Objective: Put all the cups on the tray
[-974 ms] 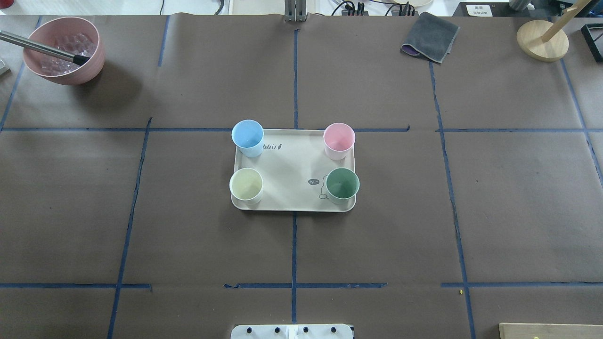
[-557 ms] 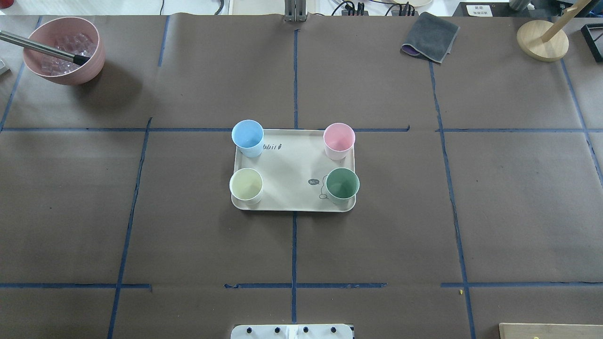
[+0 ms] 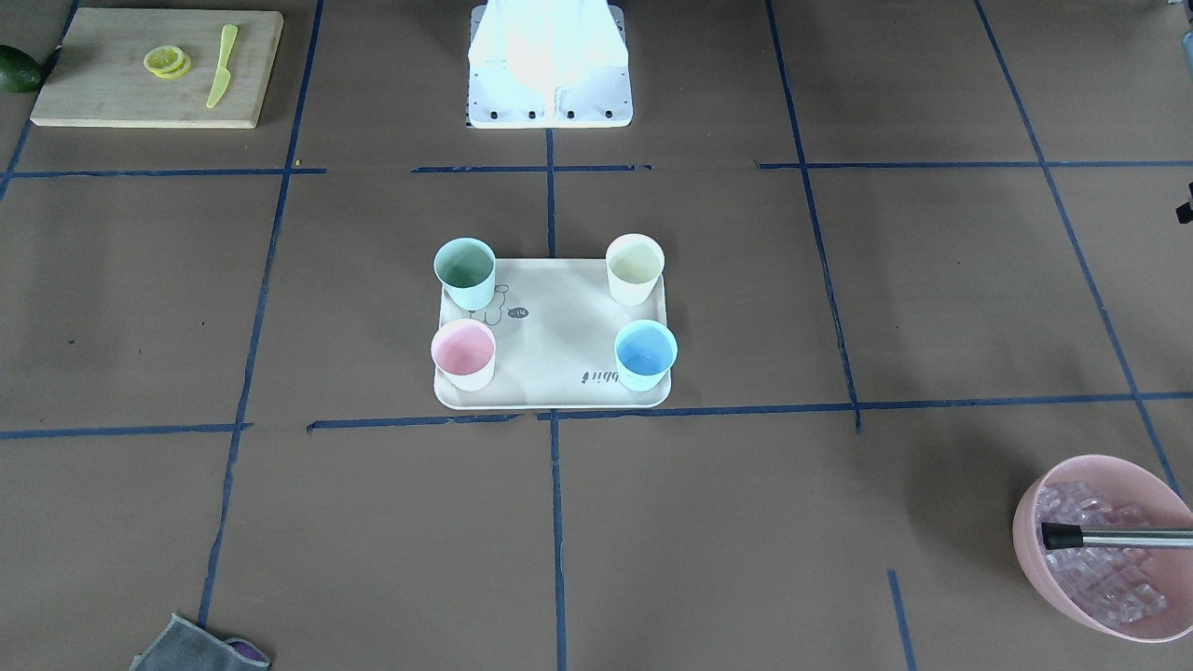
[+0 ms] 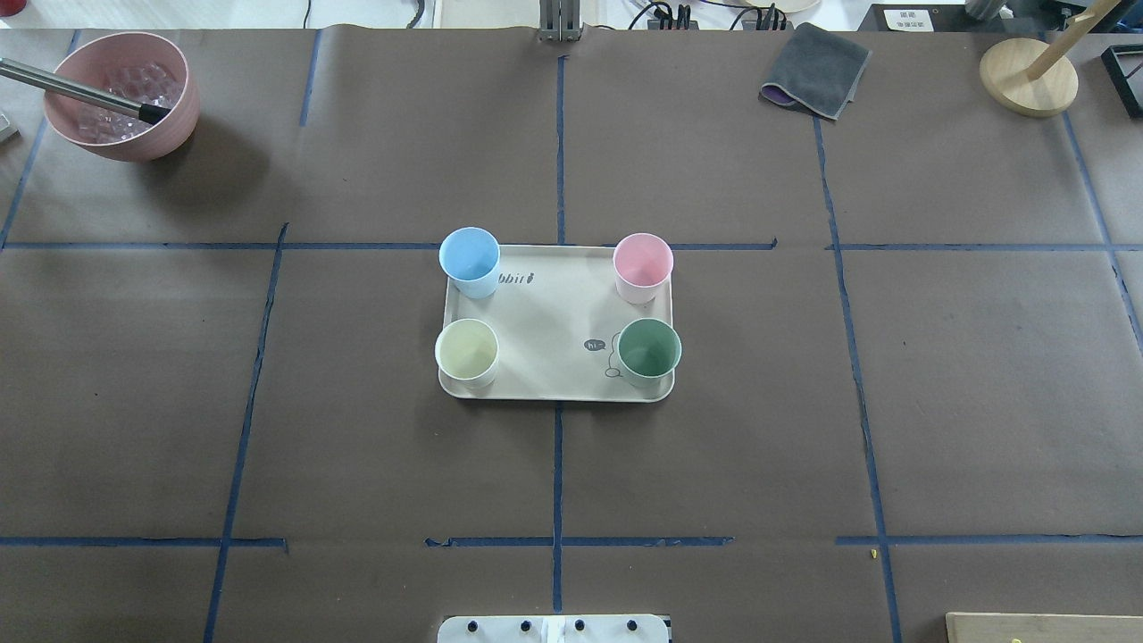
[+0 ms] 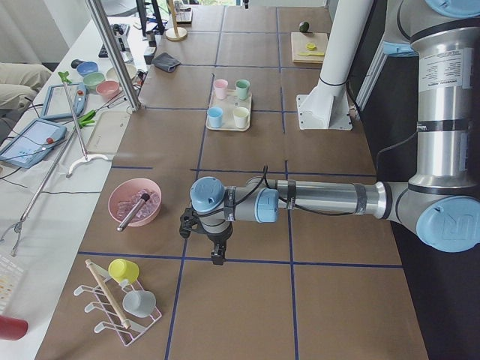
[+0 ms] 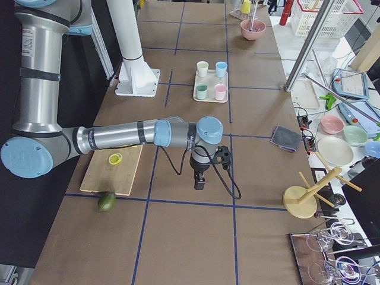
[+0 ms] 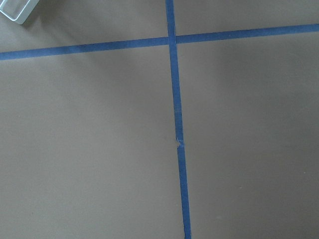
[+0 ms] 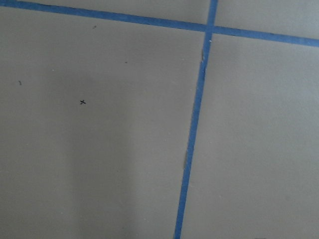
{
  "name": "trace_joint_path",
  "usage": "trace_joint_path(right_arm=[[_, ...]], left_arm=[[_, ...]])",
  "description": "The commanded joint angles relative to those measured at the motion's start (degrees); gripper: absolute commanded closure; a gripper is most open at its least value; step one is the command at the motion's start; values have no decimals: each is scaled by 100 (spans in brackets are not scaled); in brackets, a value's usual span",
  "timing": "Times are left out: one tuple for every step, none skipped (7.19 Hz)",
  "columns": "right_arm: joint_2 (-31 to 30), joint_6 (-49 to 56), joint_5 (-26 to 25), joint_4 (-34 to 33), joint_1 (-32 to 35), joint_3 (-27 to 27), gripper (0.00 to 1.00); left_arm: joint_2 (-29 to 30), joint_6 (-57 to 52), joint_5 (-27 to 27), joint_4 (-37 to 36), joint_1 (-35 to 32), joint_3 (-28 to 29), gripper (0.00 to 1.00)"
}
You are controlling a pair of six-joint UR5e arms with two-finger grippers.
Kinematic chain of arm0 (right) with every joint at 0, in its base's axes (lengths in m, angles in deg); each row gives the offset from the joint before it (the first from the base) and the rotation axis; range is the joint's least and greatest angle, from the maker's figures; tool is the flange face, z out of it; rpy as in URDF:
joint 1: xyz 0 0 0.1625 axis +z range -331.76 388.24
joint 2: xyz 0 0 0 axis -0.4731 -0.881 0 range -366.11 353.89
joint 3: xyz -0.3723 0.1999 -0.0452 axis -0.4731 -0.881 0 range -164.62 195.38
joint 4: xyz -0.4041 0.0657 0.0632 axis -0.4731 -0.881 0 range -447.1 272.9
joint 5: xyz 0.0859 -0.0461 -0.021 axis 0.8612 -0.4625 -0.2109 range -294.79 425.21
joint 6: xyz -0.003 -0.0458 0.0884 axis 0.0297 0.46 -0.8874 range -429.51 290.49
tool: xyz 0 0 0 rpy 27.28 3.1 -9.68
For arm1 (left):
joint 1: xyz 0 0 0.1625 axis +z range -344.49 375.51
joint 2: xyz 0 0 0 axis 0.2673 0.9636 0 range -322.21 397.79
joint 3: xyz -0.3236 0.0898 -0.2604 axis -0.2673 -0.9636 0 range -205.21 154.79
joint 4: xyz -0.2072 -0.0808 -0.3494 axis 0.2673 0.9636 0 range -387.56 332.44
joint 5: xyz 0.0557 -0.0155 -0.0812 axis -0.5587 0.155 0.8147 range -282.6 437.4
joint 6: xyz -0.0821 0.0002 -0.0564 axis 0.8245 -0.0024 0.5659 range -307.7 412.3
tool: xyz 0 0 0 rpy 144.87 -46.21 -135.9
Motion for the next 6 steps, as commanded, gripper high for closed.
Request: trace_joint_path(right_arm=[[-220,-13,-15,9,220,-10,0],[-177,-31,-16,0,220,-19,0],[-167,-31,-7,9,220,-19,0],[-167,-31,-7,0,220,-28,0],[-167,-31,-7,0,220,-37,0],[-167,-31,-7,9,220,-37,0]], left_arm=[[8,-1,0,0,-1,-39,0],[8,-1,0,0,-1,-48,0],[-1,-1,0,0,-1,-48,0],[-1,-1,0,0,-1,-48,0],[-1,-1,0,0,-1,-48,0],[-10,-1,0,0,-1,-56,0]])
